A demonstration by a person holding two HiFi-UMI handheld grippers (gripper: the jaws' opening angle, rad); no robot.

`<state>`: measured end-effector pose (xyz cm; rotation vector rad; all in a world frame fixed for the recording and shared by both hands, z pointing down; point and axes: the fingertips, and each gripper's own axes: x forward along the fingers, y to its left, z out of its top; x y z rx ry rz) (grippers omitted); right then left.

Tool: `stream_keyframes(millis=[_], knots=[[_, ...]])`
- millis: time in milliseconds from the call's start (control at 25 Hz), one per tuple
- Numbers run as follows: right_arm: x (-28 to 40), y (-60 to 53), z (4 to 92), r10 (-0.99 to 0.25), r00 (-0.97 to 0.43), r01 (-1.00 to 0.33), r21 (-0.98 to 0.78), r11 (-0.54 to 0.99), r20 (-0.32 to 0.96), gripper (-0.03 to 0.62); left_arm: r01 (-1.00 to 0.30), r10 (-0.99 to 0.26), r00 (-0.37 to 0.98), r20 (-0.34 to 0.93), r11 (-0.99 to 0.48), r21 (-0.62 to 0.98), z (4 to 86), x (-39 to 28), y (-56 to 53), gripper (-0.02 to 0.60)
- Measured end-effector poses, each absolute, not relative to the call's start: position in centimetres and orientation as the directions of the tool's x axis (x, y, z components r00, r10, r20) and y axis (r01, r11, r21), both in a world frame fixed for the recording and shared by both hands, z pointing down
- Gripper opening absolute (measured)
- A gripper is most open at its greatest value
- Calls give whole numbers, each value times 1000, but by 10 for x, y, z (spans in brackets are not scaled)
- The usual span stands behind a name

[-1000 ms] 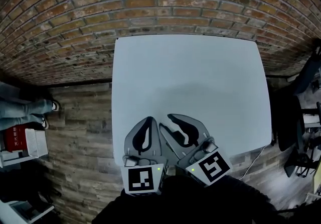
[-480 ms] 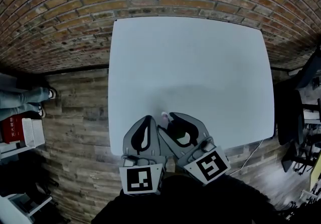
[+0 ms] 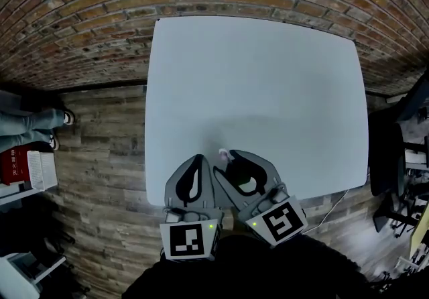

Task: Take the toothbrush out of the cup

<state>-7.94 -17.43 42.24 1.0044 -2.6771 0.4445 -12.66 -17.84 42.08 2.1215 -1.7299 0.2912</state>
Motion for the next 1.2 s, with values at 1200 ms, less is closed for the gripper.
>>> stream_keyframes(millis=[1200], knots=[[-73,-182,422,-630,-687,-705,-124,698,361,34,-965,-893,246,376,-189,182,421,-127,-191,8]])
